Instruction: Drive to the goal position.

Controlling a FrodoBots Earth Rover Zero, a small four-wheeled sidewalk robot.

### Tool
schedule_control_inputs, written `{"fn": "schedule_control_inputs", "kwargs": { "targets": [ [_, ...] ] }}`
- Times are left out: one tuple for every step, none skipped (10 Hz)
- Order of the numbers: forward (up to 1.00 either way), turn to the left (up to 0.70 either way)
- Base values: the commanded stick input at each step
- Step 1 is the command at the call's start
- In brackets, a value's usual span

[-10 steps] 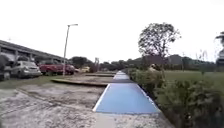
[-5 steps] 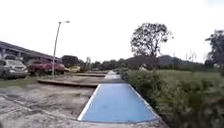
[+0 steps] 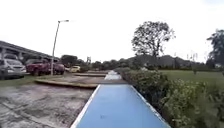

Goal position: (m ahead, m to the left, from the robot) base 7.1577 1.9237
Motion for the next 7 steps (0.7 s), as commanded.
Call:
{"fn": "schedule_control_inputs", "kwargs": {
  "targets": [
    [0.50, 0.00],
    [0.50, 0.00],
    [0.50, 0.00],
    [0.50, 0.00],
    [0.50, 0.00],
    [0.50, 0.00],
    [0.50, 0.00]
  ]
}}
